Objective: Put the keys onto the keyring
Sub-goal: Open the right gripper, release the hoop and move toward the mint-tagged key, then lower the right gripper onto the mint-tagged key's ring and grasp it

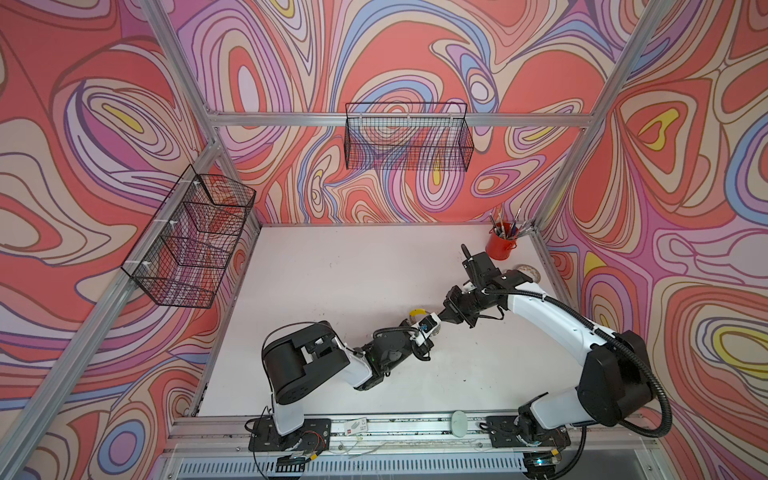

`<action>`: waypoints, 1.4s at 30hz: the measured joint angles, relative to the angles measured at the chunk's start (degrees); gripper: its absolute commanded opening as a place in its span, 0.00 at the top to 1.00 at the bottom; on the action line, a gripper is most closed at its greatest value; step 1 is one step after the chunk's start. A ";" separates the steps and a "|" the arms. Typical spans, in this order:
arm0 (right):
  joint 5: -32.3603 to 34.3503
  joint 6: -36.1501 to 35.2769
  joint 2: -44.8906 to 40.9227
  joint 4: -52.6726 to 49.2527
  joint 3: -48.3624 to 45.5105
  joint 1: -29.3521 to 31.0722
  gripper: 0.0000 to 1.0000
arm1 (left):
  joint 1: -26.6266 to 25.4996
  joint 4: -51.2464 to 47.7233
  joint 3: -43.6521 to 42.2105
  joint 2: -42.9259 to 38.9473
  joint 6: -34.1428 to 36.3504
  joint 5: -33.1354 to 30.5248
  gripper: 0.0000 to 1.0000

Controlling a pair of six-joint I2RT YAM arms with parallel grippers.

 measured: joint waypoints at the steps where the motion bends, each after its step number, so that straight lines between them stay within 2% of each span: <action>1: -0.02 -0.22 0.00 0.31 0.00 0.02 0.94 | 0.00 0.00 -0.07 -0.07 -0.17 -0.37 1.00; 8: -0.72 -4.76 0.94 0.33 3.02 1.05 0.70 | 0.70 0.57 -3.13 -2.64 -2.43 -3.19 1.00; 15: -0.59 -10.80 1.42 1.33 6.32 0.81 0.61 | 1.73 0.44 -6.95 -4.68 -5.46 -3.48 1.00; 20: 2.58 -19.21 0.96 2.29 8.52 0.17 0.61 | 3.78 -4.57 -7.39 -10.38 -8.70 -2.40 1.00; 24: 8.94 -25.24 -3.15 6.36 6.01 0.00 0.57 | 6.82 -12.28 -7.28 -17.51 -11.82 -0.48 1.00; 30: 16.20 -29.27 -15.39 16.41 -8.24 0.02 0.51 | 10.32 -30.23 -4.31 -29.29 -14.88 3.08 1.00; 34: 18.60 -30.77 -16.90 22.08 -15.58 0.31 0.46 | 12.09 -41.48 -0.68 -35.85 -15.78 5.77 1.00; 42: 20.61 -32.72 -18.25 29.94 -23.15 3.69 0.44 | 16.17 -59.93 4.92 -43.30 -16.46 9.29 1.00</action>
